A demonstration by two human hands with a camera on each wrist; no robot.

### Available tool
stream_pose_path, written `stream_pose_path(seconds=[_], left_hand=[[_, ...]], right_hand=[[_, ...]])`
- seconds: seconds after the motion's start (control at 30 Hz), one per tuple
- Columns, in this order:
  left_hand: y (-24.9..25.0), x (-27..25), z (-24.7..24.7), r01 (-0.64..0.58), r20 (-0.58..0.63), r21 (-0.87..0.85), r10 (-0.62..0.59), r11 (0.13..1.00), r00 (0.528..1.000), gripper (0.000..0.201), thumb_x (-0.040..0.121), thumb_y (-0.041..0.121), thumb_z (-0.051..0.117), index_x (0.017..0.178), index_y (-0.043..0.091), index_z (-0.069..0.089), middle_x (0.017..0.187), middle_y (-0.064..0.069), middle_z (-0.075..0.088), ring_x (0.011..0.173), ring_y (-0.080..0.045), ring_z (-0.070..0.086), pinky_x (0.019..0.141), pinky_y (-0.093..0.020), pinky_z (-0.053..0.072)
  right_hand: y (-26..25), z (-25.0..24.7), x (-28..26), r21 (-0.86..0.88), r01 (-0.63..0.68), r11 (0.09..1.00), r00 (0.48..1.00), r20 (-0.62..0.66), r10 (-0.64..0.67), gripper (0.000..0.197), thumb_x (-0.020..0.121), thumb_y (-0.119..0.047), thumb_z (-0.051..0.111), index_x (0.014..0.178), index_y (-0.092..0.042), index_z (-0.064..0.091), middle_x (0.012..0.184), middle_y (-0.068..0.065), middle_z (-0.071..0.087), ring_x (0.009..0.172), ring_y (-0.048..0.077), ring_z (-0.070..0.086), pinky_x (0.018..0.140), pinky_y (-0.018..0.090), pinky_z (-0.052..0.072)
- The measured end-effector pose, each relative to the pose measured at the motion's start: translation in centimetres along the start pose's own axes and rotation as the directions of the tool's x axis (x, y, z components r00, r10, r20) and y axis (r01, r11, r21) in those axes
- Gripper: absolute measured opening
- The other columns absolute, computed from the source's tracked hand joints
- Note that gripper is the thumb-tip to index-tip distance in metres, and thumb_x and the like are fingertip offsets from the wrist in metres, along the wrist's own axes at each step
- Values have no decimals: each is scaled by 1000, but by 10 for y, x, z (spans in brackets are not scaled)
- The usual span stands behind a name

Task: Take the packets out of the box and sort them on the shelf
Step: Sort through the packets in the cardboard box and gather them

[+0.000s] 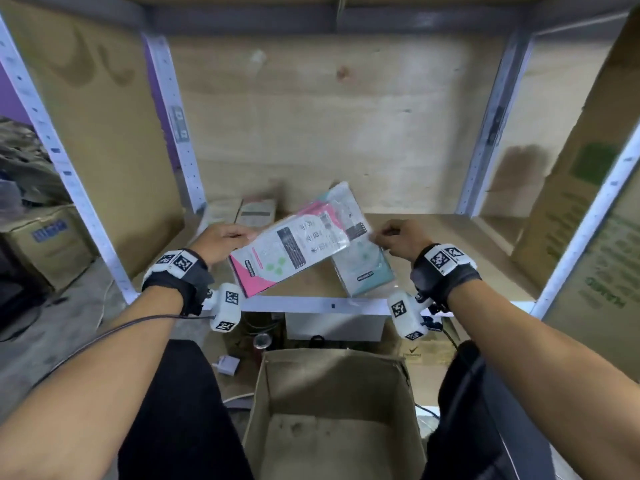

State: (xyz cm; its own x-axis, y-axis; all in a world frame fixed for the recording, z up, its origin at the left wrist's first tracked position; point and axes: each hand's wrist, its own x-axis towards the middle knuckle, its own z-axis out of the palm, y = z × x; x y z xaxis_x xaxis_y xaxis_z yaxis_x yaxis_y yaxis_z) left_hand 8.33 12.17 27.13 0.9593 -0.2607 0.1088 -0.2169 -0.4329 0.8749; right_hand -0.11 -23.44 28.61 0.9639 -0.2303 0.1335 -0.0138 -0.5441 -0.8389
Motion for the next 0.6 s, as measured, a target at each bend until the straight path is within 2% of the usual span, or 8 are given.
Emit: stream_pose_path(seconds=[0.1, 0.13, 0.2, 0.27, 0.37, 0.43, 0.5, 0.6], left_hand=[[-19, 17, 0, 93, -78, -264, -117, 960, 990, 32, 94, 16, 66, 124, 4, 67, 117, -11, 71, 96, -21, 71, 78, -24, 55], [-25, 23, 1, 112, -107, -335, -155, 936, 982, 32, 92, 17, 68, 121, 5, 69, 115, -12, 73, 91, -20, 72, 74, -25, 56], [-37, 35, 2, 140, -158, -444, -232, 885, 960, 22, 88, 20, 73, 109, 12, 74, 106, -8, 76, 76, -13, 74, 59, -23, 56], [-45, 47, 3, 165, -183, -501, -290, 850, 939, 12, 88, 22, 73, 99, 19, 76, 97, -4, 78, 68, -11, 75, 49, -21, 54], [-54, 64, 0, 186, -172, -589, -347, 786, 922, 12, 91, 22, 70, 100, 16, 75, 87, -3, 79, 66, -14, 75, 48, -22, 54], [-58, 74, -2, 188, -175, -621, -368, 761, 913, 12, 93, 23, 67, 99, 13, 73, 79, -2, 78, 63, -14, 74, 48, -22, 54], [-62, 84, -7, 172, -207, -639, -383, 749, 900, 12, 95, 24, 65, 95, 14, 73, 79, -1, 78, 62, -14, 74, 51, -23, 55], [-67, 100, -17, 122, -288, -679, -415, 724, 863, 22, 94, 20, 66, 77, 15, 78, 77, -5, 78, 62, -17, 75, 52, -27, 57]], right_hand=[[-6, 18, 23, 146, -57, 988, 998, 9, 56, 21, 88, -16, 72, 75, -12, 56, 72, 6, 57, 67, 19, 52, 63, 30, 47], [-8, 26, 31, 212, -73, 974, 997, 23, 70, 20, 89, -14, 71, 77, -11, 55, 73, 8, 56, 68, 21, 51, 64, 32, 47], [-11, 42, 46, 320, -105, 941, 994, 52, 93, 20, 90, -9, 69, 76, -10, 54, 79, 14, 57, 75, 23, 52, 71, 37, 48], [-15, 58, 60, 409, -131, 903, 991, 69, 113, 21, 90, -8, 69, 74, -11, 54, 77, 13, 57, 73, 23, 53, 68, 34, 49], [-21, 83, 80, 499, -173, 849, 985, 106, 138, 16, 90, -8, 68, 79, -11, 57, 77, 11, 60, 68, 22, 56, 59, 27, 49], [-26, 99, 93, 539, -207, 817, 978, 148, 150, 14, 91, -7, 67, 80, -10, 58, 86, 17, 59, 75, 25, 56, 61, 28, 49], [-33, 115, 106, 553, -228, 802, 972, 181, 151, 9, 91, -7, 66, 84, -8, 60, 90, 19, 58, 78, 25, 54, 64, 31, 49], [-42, 139, 126, 588, -239, 773, 966, 222, 130, 8, 93, -7, 63, 99, -3, 63, 81, 14, 57, 60, 19, 50, 59, 26, 49]])
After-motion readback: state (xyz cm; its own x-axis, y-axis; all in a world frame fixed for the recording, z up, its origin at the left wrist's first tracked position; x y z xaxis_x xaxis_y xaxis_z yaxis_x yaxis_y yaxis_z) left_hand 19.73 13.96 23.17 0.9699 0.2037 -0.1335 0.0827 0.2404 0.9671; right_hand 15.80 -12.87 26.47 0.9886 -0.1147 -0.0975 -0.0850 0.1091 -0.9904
